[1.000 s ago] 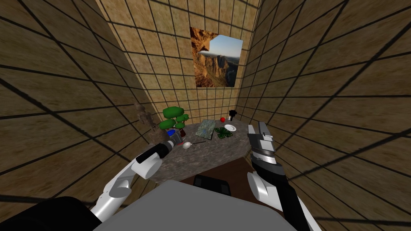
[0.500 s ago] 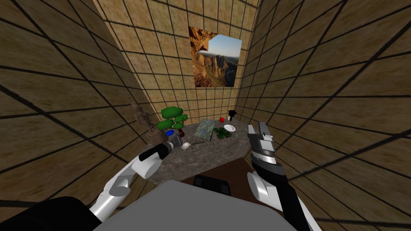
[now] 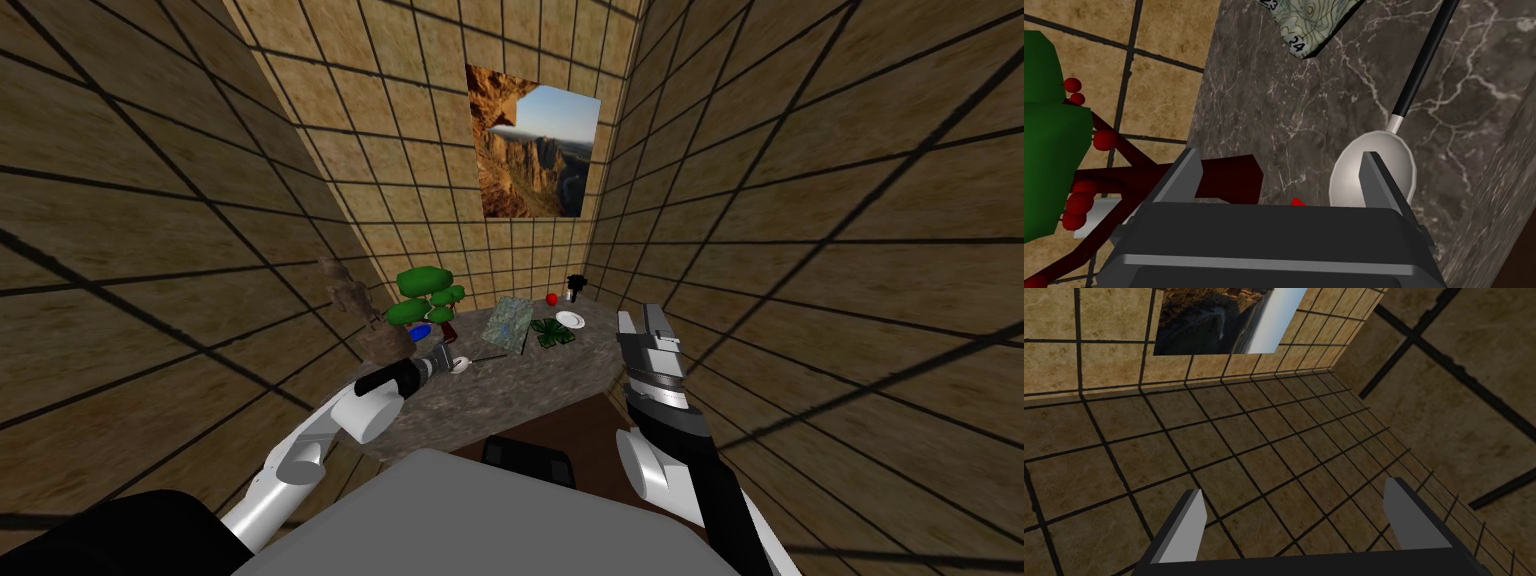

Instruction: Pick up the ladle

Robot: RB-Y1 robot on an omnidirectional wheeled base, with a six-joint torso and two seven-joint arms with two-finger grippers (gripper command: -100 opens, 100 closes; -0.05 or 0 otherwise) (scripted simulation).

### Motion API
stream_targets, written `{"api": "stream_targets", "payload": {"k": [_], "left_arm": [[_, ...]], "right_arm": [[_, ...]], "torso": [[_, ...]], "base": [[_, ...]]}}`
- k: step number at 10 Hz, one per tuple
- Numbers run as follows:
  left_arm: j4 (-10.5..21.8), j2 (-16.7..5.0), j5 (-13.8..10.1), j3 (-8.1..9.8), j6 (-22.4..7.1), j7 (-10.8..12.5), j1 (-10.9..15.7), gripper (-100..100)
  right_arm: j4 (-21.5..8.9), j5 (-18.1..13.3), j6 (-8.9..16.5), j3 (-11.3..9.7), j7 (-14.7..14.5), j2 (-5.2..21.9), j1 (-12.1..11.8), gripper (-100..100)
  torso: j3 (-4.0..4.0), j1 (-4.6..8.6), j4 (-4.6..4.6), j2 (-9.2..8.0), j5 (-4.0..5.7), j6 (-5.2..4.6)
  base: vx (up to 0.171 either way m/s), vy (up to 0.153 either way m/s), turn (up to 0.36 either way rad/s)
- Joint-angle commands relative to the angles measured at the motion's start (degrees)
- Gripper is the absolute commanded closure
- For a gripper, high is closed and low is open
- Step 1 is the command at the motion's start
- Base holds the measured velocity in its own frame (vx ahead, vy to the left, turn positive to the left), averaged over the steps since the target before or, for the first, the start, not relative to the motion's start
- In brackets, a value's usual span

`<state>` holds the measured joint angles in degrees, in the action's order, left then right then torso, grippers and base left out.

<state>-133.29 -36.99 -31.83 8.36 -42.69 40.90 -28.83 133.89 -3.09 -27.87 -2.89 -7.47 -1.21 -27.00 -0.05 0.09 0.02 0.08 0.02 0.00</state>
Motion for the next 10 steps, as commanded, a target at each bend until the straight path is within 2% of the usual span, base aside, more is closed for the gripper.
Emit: {"api": "stream_targets", "payload": {"k": [1,2,4,5,10], "left_arm": [[1.1,-0.9,-0.7,-0.45,-2.9,2.2,0.1,-100],[1.1,-0.9,-0.7,-0.45,-3.9,2.2,0.1,-100],[2.2,-2.0,-1.5,-1.04,-7.4,4.7,0.2,-100],[2.2,-2.0,-1.5,-1.04,-8.1,4.7,0.2,-100],[4.3,-3.8,-2.7,-2.23,-15.6,9.2,0.5,-100]], "right_arm": [[0.0,0.0,0.0,0.0,0.0,0.0,0.0,0],[0.0,0.0,0.0,0.0,0.0,0.0,0.0,0],[0.0,0.0,0.0,0.0,0.0,0.0,0.0,0],[0.0,0.0,0.0,0.0,0.0,0.0,0.0,0],[0.0,0.0,0.0,0.0,0.0,0.0,0.0,0]], "torso": [[0.0,0.0,0.0,0.0,0.0,0.0],[-0.01,0.04,0.01,0.02,0.0,0.0],[0.0,0.03,0.0,-0.01,0.01,0.0],[0.0,0.03,0.0,0.01,0.01,0.0],[0.01,0.04,0.0,-0.02,0.01,0.0]], "base": [[0.028,-0.04,-0.015],[0.02,-0.034,-0.002],[0.02,-0.035,-0.012],[0.018,-0.028,-0.004],[0.019,-0.033,-0.01]]}}
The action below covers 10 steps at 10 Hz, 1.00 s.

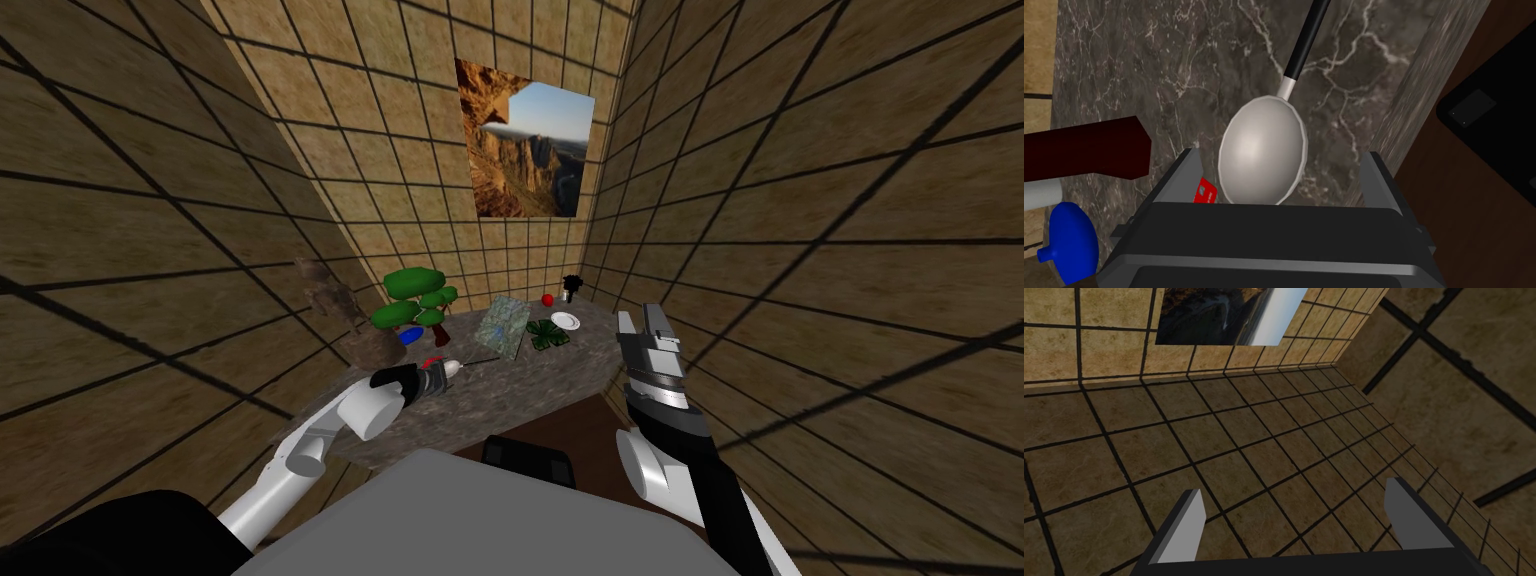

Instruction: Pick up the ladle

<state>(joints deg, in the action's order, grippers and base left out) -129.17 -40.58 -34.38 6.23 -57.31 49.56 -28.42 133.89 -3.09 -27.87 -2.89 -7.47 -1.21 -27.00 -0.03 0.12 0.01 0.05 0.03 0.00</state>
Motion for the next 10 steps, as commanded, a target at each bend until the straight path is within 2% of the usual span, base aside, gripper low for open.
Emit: {"api": "stream_targets", "payload": {"k": [1,2,3,4,5,10], "left_arm": [[0.4,-0.4,-0.3,-0.23,-1.9,1.1,0.1,-100],[0.7,-0.6,-0.4,-0.37,-2.7,1.6,0.1,-100],[0.8,-0.5,-0.3,-0.36,-2.0,1.2,0.2,-100],[0.8,-0.5,-0.3,-0.39,-2.2,1.3,0.3,0],[2.6,-0.1,-0.3,-0.32,-1.8,0.9,1.3,-100],[8.0,1.0,-0.2,-0.15,-0.9,-0.1,4.3,-100]], "right_arm": [[0.0,0.0,0.0,0.0,0.0,0.0,0.0,0],[0.0,0.0,0.0,0.0,0.0,0.0,0.0,0],[0.0,0.0,0.0,0.0,0.0,0.0,0.0,0],[0.0,0.0,0.0,0.0,0.0,0.0,0.0,0],[0.0,0.0,0.0,0.0,0.0,0.0,0.0,0],[0.0,0.0,0.0,0.0,0.0,0.0,0.0,0]], "torso": [[0.0,0.0,0.0,0.0,0.0,0.0],[0.0,-0.02,0.0,0.0,0.0,0.01],[0.0,-0.04,0.0,0.0,-0.01,0.01],[0.01,-0.08,-0.01,-0.02,-0.01,0.01],[0.03,-0.11,-0.01,-0.05,-0.02,0.01],[0.11,-0.11,-0.04,-0.18,-0.02,0.01]], "base": [[0.014,-0.025,-0.012],[0.017,-0.021,-0.005],[0.008,-0.009,0.0],[0.0,0.0,0.0],[-0.019,-0.01,-0.084],[-0.036,-0.01,-0.078]]}}
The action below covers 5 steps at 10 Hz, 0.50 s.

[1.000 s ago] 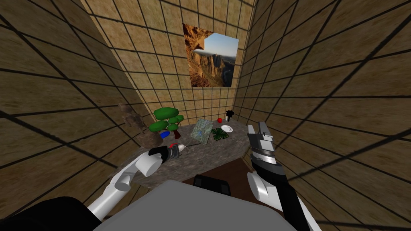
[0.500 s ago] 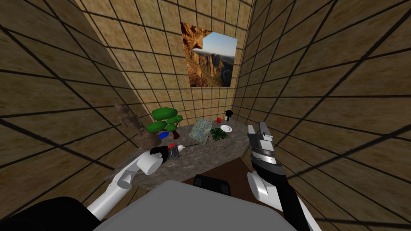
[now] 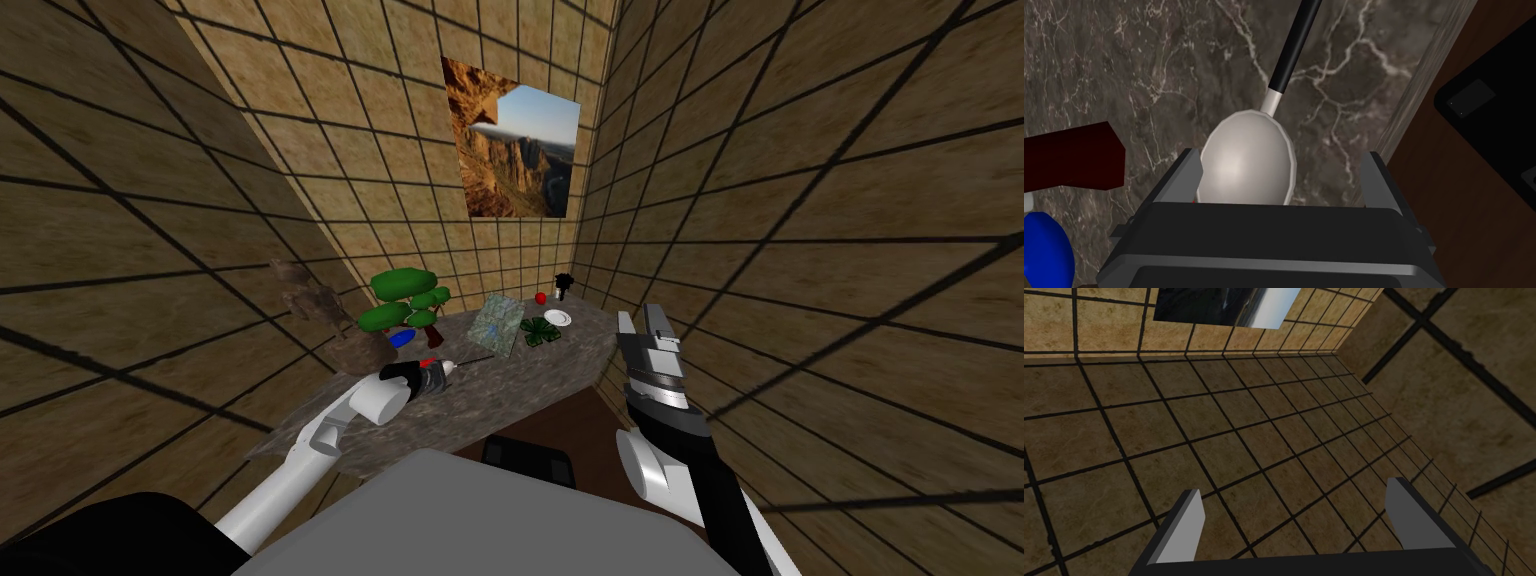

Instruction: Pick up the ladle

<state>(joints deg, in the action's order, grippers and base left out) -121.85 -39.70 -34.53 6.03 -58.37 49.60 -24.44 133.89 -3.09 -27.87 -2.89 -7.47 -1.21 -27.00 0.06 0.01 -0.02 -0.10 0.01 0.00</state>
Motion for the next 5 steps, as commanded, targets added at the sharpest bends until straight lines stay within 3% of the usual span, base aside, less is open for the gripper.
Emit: {"api": "stream_targets", "payload": {"k": [1,2,3,5], "left_arm": [[2.4,0.4,0.0,0.12,0.5,-0.5,1.3,-100],[1.2,0.4,0.2,0.0,0.2,-0.2,0.7,-100],[1.3,0.4,0.2,0.0,0.2,-0.2,0.8,100],[1.3,0.5,0.2,-0.03,0.2,-0.2,0.7,100]], "right_arm": [[0.0,0.0,0.0,0.0,0.0,0.0,0.0,0],[0.0,0.0,0.0,0.0,0.0,0.0,0.0,0],[0.0,0.0,0.0,0.0,0.0,0.0,0.0,0],[0.0,0.0,0.0,0.0,0.0,0.0,0.0,0]], "torso": [[0.0,0.0,0.0,0.0,0.0,0.0],[0.0,0.02,0.0,-0.01,0.0,-0.01],[-0.01,-0.01,0.0,0.02,0.0,0.02],[-0.05,-0.05,0.01,0.1,0.01,0.0]], "base": [[-0.031,-0.014,-0.092],[-0.015,-0.005,-0.02],[0.0,0.0,0.0],[0.001,0.0,0.009]]}}
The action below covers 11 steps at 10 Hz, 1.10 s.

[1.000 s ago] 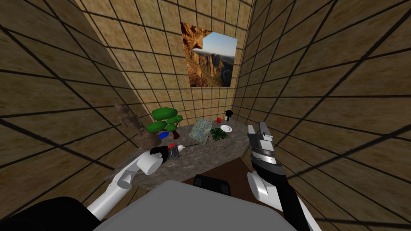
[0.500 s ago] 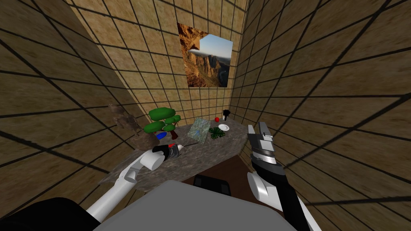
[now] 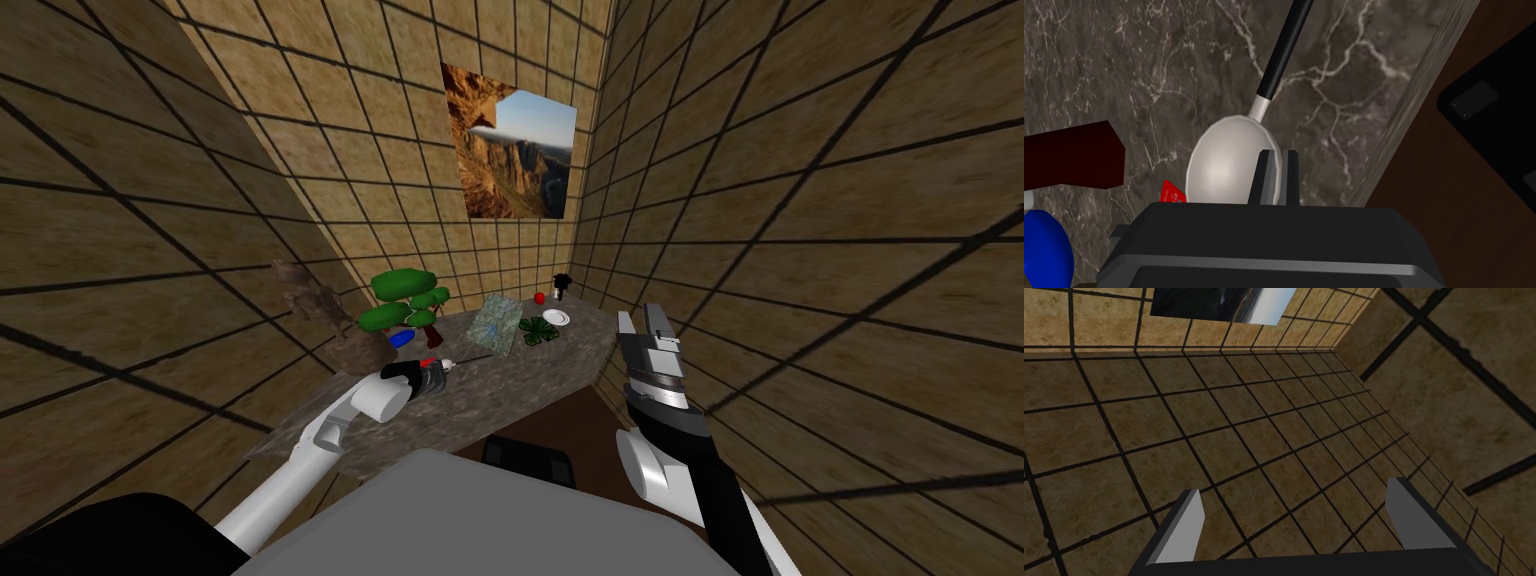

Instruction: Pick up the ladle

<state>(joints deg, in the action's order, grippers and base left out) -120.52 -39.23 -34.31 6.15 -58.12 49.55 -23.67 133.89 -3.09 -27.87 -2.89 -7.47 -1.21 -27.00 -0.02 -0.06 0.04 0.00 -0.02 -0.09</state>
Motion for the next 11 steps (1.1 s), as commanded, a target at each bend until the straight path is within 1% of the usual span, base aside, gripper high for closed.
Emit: {"api": "stream_targets", "payload": {"k": [1,2,3,4,5,9,10,11], "left_arm": [[0.0,0.0,0.0,0.0,0.0,0.0,0.0,100],[0.0,0.0,0.0,0.01,0.0,0.0,0.0,100],[0.0,0.0,0.0,0.01,0.0,0.0,0.0,0],[-1.6,-0.6,-0.3,-0.1,-0.2,0.0,-1.0,100],[-3.4,-0.9,-0.3,-0.15,-0.6,0.4,-2.0,100],[-6.9,-1.7,-0.4,-0.27,-1.2,1.1,-4.0,100],[-6.3,-1.6,-0.4,-0.24,-1.1,1.0,-3.6,100],[-6.4,-1.6,-0.5,-0.24,-1.1,1.0,-3.6,0]], "right_arm": [[0.0,0.0,0.0,0.0,0.0,0.0,0.0,0],[0.0,0.0,0.0,0.0,0.0,0.0,0.0,0],[0.0,0.0,0.0,0.0,0.0,0.0,0.0,0],[0.0,0.0,0.0,0.0,0.0,0.0,0.0,0],[0.0,0.0,0.0,0.0,0.0,0.0,0.0,0],[0.0,0.0,0.0,0.0,0.0,0.0,0.0,0],[0.0,0.0,0.0,0.0,0.0,0.0,0.0,0],[0.0,0.0,0.0,0.0,0.0,0.0,0.0,0]], "torso": [[0.0,0.0,0.0,0.0,0.0,0.0],[-0.01,0.0,-0.01,0.02,0.0,-0.03],[-0.01,0.0,0.0,0.03,-0.01,-0.03],[-0.02,0.0,0.0,0.04,-0.01,-0.04],[-0.03,-0.02,0.01,0.07,0.0,0.0],[-0.08,-0.04,0.02,0.15,-0.02,-0.03],[-0.08,-0.02,0.02,0.14,-0.01,-0.03],[-0.06,-0.01,0.01,0.11,-0.02,-0.05]], "base": [[0.0,0.0,0.0],[0.0,0.0,0.0],[0.0,0.0,0.0],[0.019,0.011,0.09],[0.046,0.009,0.129],[0.036,0.012,0.065],[0.013,0.001,0.012],[0.0,0.0,0.0]]}}
